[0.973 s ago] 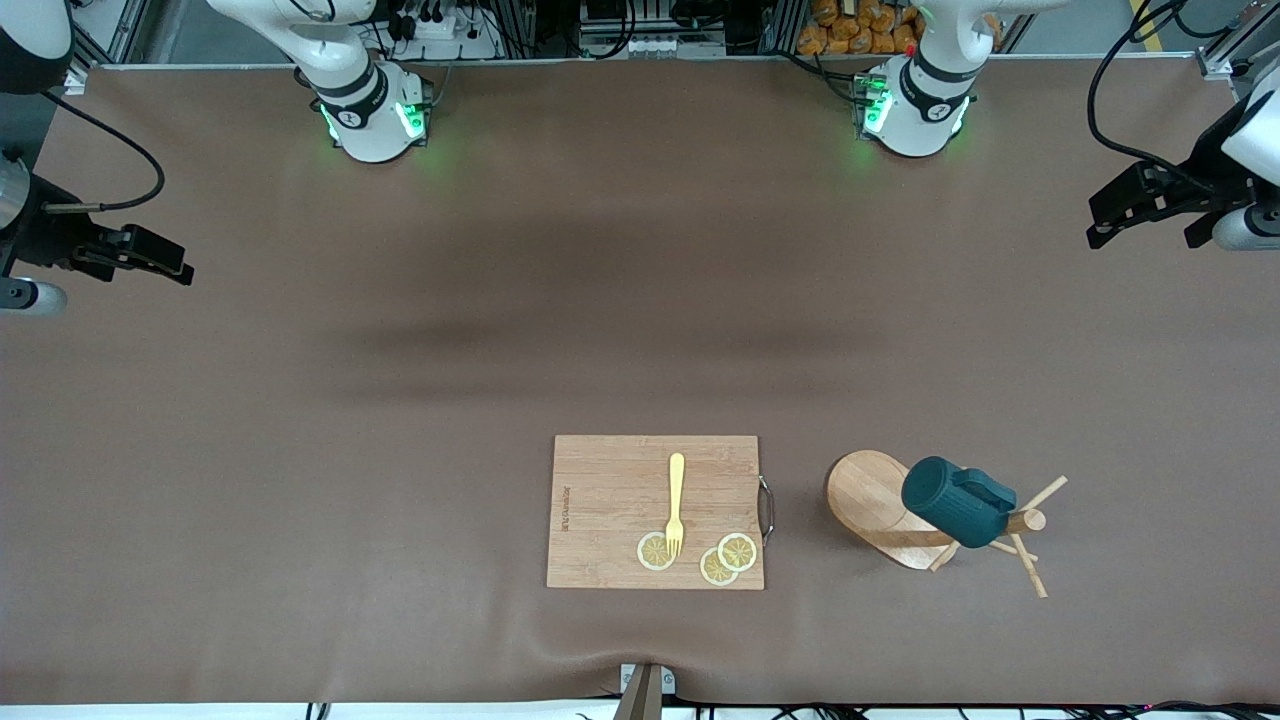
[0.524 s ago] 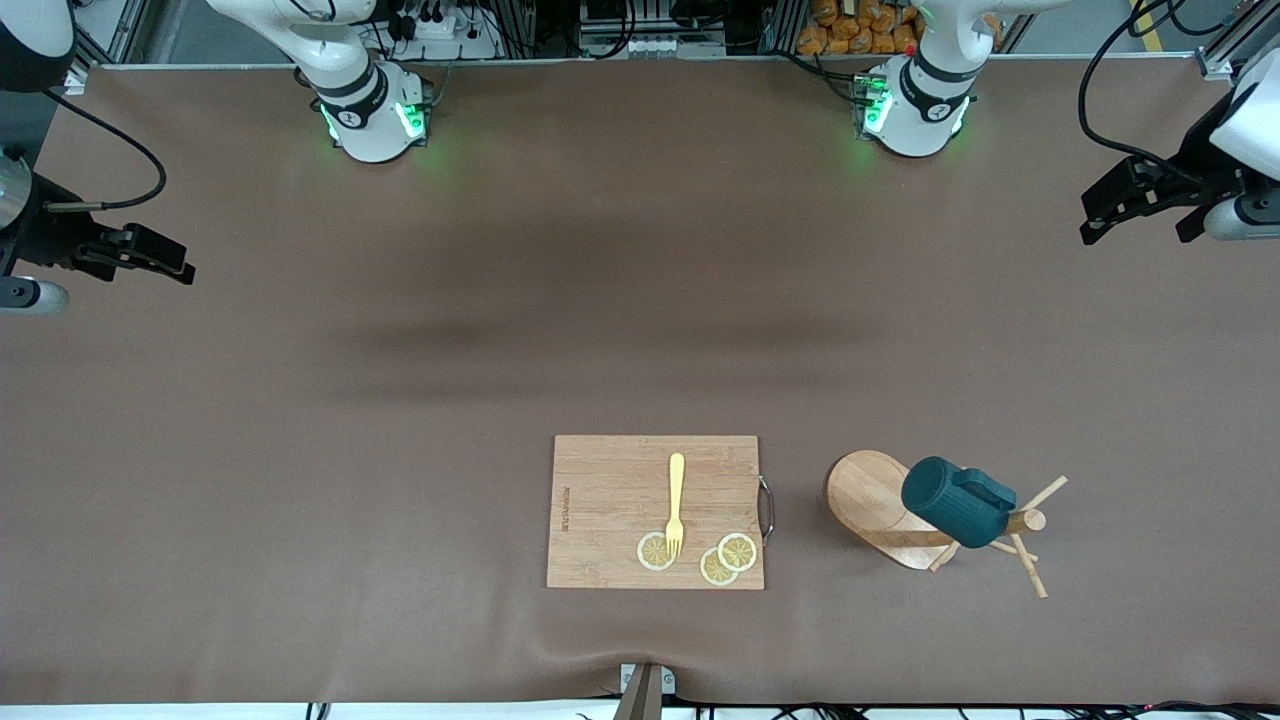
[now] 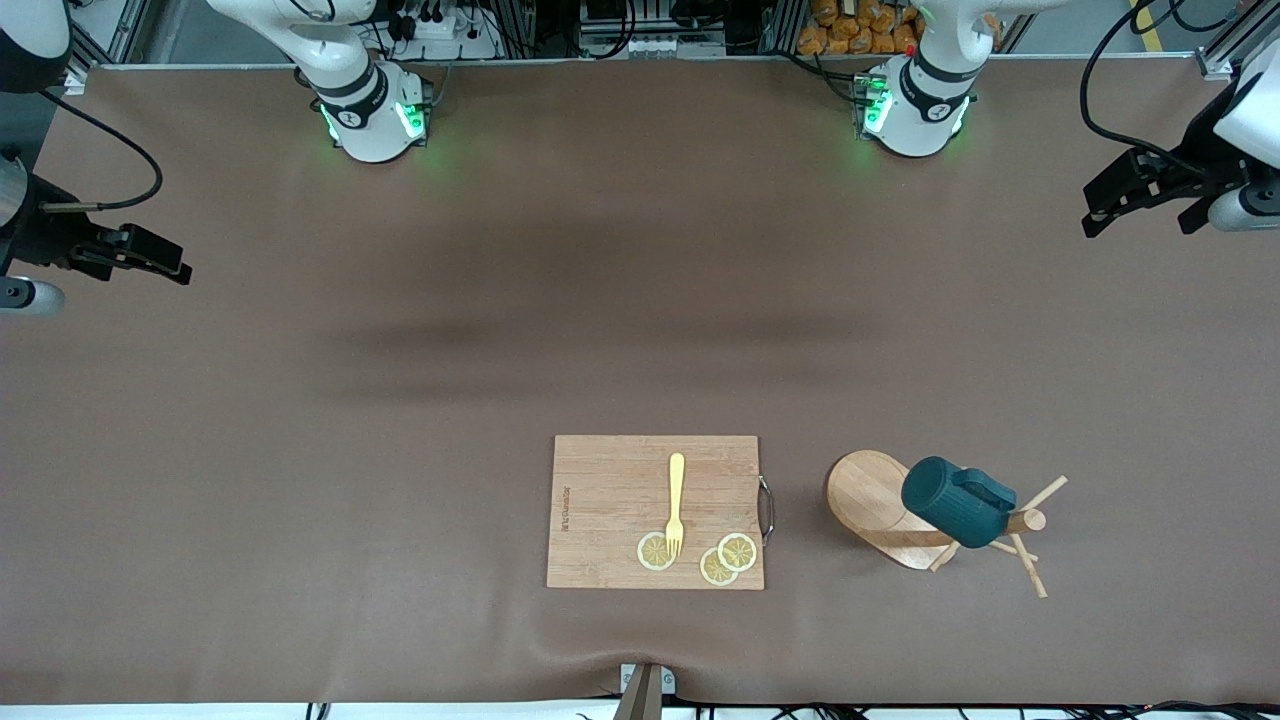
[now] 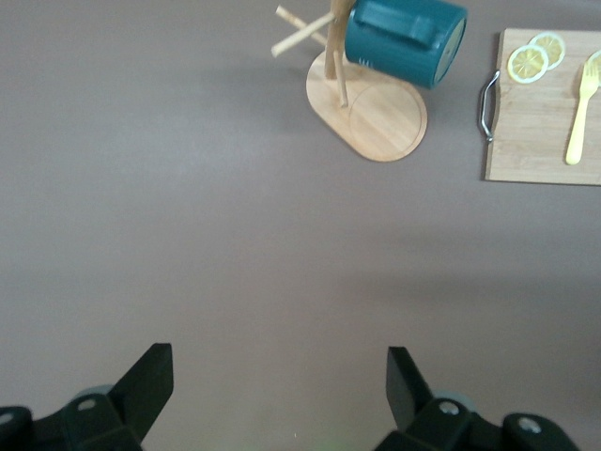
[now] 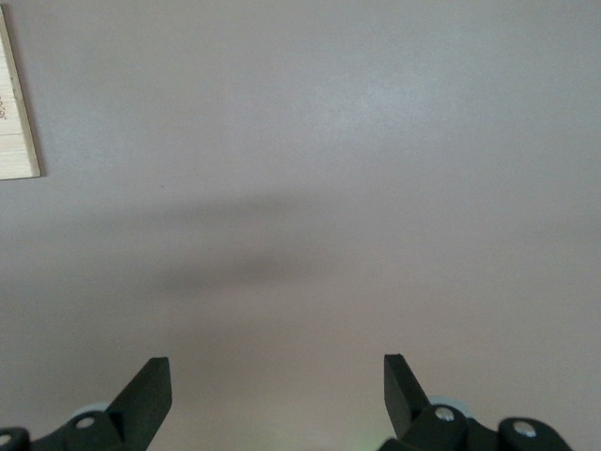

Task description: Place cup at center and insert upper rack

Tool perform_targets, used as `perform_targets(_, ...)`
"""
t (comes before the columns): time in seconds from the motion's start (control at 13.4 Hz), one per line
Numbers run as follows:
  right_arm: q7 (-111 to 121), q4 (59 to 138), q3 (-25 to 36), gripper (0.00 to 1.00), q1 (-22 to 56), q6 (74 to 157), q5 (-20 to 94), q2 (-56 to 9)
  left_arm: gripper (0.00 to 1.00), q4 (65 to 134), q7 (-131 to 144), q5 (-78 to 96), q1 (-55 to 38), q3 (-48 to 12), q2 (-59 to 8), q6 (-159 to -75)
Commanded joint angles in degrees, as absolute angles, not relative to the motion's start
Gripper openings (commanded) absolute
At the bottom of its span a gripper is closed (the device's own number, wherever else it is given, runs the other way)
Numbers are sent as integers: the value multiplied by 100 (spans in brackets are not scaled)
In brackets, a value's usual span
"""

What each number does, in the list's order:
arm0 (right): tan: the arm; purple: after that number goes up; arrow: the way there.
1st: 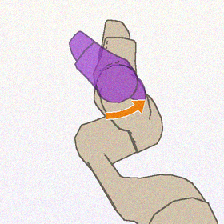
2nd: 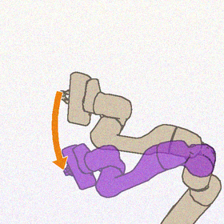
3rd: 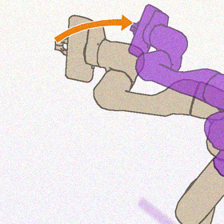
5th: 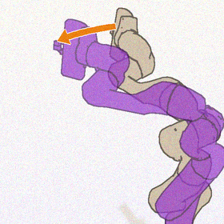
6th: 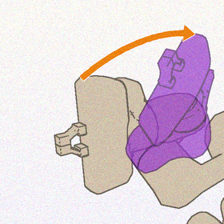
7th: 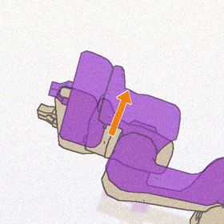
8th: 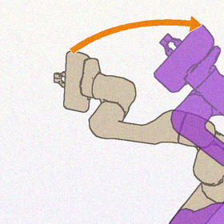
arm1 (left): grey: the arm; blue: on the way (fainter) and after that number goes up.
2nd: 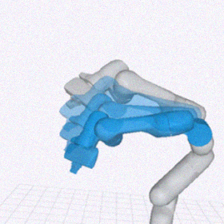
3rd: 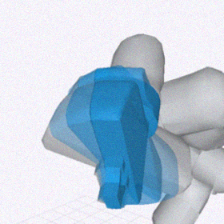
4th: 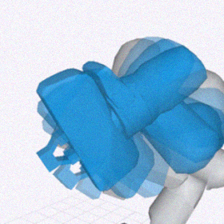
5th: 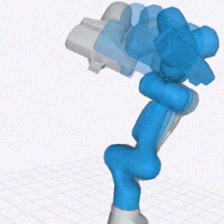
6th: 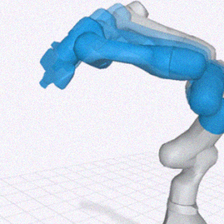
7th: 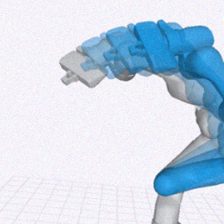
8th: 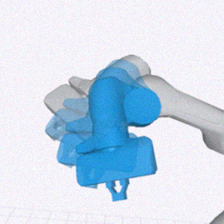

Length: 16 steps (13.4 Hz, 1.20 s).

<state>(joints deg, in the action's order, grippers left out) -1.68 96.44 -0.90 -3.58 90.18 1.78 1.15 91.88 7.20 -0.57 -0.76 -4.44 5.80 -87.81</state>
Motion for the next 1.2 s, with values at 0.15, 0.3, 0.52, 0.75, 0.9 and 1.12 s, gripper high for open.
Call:
perform_targets(0.15,-141,9686,-105,100,-387,9044,105,185,100,9141,914,-158,-141,-422,650,-8622)
perform_targets(0.3,-141,9694,-105,100,-378,9044,105,185,100,9114,914,-158,-132,-422,633,-8622)
perform_targets(0.52,-141,9694,-97,100,-387,9044,105,185,100,9114,1063,-167,-123,-422,633,-8613)
perform_targets(0.75,-141,9694,-97,100,-396,9026,105,193,100,9114,1292,-184,-132,-448,633,-8525)
perform_targets(0.9,-141,9694,-97,100,-396,9018,105,193,100,9114,1292,-193,-141,-457,633,-8525)
perform_targets(1.12,-141,9694,-88,100,-396,9009,105,193,100,9114,1301,-272,-176,-466,633,-8525)
